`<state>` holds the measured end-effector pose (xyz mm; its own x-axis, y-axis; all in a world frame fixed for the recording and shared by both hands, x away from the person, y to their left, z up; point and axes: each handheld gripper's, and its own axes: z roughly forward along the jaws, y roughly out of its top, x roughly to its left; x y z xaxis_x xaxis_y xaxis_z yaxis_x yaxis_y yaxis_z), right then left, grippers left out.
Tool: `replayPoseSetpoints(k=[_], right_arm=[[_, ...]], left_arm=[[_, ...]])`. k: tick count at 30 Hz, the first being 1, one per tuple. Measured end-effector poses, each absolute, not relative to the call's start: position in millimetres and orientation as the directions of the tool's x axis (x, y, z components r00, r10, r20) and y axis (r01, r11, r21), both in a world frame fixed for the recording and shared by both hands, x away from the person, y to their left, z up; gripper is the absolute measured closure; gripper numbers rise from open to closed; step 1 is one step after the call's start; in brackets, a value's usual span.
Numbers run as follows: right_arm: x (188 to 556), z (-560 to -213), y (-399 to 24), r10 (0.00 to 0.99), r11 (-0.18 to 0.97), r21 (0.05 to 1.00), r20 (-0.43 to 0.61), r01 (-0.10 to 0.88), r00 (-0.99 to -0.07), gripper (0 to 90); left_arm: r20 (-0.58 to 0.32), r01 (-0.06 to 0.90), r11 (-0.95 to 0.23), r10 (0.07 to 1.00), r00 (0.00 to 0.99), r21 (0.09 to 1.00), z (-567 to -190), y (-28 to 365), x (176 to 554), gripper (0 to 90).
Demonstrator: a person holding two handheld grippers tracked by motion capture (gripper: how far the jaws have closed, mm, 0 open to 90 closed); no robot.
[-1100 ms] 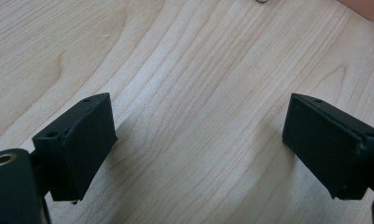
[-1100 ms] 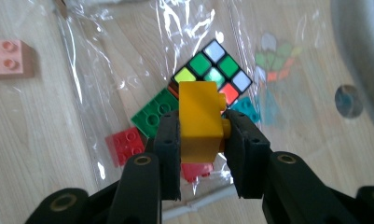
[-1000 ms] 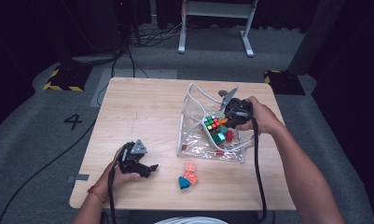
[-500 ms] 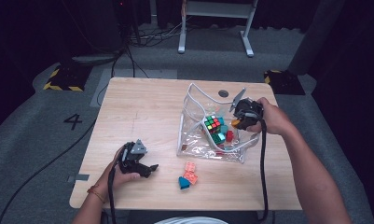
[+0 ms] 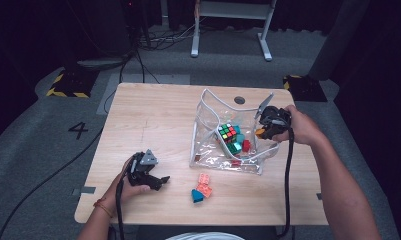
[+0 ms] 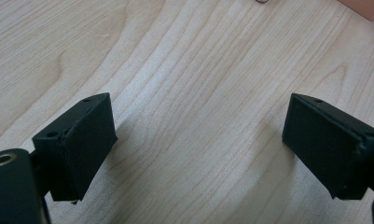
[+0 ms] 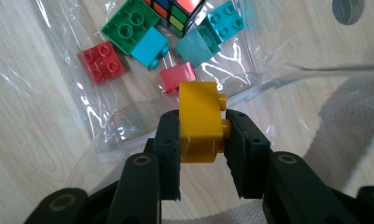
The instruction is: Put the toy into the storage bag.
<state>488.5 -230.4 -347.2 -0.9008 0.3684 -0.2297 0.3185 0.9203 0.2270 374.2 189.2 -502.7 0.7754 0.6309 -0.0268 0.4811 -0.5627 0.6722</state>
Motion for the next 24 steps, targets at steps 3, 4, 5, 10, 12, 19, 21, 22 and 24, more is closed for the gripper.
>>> replayPoseSetpoints(k=[3, 4, 5, 10, 12, 19, 21, 22, 24], right_arm=[[490, -346, -235, 0.375, 0.918, 0.228, -0.239, 0.324, -0.896, 67.5], [490, -346, -236, 0.379, 0.916, 0.232, -0.236, 0.327, -0.895, 67.5], [490, -347, -236, 0.38, 0.915, 0.238, -0.23, 0.326, -0.896, 67.5], [488, -346, -237, 0.389, 0.908, 0.256, -0.223, 0.331, -0.894, 64.0], [486, -345, -237, 0.391, 0.904, 0.273, -0.223, 0.327, -0.893, 61.5], [476, -336, -248, 0.413, 0.851, 0.43, -0.194, 0.301, -0.89, 54.9], [470, -334, -250, 0.407, 0.835, 0.475, -0.194, 0.278, -0.892, 50.7], [467, -332, -252, 0.402, 0.828, 0.495, -0.199, 0.263, -0.894, 50.3], [460, -331, -253, 0.406, 0.821, 0.511, -0.21, 0.254, -0.889, 47.4]], left_arm=[[-0.028, 0.482, -0.562, 0.631, 0.775, 0.672, -503, 189, 374, 9.6], [-0.028, 0.482, -0.562, 0.631, 0.775, 0.672, -503, 189, 374, 9.6], [-0.027, 0.481, -0.562, 0.631, 0.775, 0.672, -503, 189, 374, 9.6], [-0.028, 0.482, -0.562, 0.631, 0.775, 0.672, -503, 189, 374, 9.6], [-0.027, 0.481, -0.563, 0.631, 0.775, 0.672, -503, 189, 374, 9.6], [-0.028, 0.481, -0.562, 0.631, 0.775, 0.672, -503, 189, 374, 9.6], [-0.027, 0.481, -0.563, 0.631, 0.775, 0.672, -503, 189, 374, 9.6], [-0.026, 0.481, -0.563, 0.631, 0.775, 0.672, -503, 189, 374, 9.6], [-0.026, 0.481, -0.563, 0.631, 0.775, 0.672, -503, 189, 374, 9.6]])
